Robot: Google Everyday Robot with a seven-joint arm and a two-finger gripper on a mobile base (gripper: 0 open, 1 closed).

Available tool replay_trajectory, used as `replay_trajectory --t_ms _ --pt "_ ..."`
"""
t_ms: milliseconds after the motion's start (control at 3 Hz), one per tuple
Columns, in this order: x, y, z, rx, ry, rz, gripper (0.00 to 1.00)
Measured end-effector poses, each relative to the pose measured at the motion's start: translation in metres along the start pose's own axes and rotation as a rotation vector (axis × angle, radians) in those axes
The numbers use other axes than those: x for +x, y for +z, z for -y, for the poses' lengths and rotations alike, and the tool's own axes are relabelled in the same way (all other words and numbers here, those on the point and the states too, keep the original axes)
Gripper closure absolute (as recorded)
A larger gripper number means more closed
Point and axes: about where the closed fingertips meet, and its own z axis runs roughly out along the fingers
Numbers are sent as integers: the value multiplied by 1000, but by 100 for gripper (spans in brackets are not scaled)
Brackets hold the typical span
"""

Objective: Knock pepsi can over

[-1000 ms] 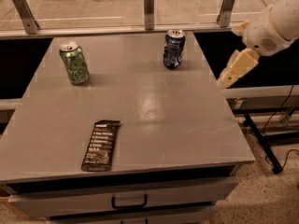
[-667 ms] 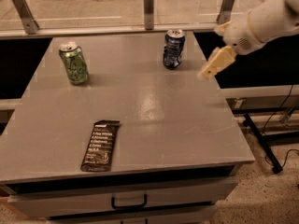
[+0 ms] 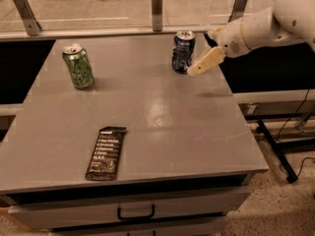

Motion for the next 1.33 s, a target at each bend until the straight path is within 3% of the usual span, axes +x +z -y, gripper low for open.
replay_trajectory --t_ms 333,667,1000,1333 --pt "-15 17 -10 -64 8 88 0" --pt "-42 22 -48 -163 -30 172 0" --pt "-81 11 -109 -288 -107 247 0" --pt "-106 -5 -158 -382 -159 284 0"
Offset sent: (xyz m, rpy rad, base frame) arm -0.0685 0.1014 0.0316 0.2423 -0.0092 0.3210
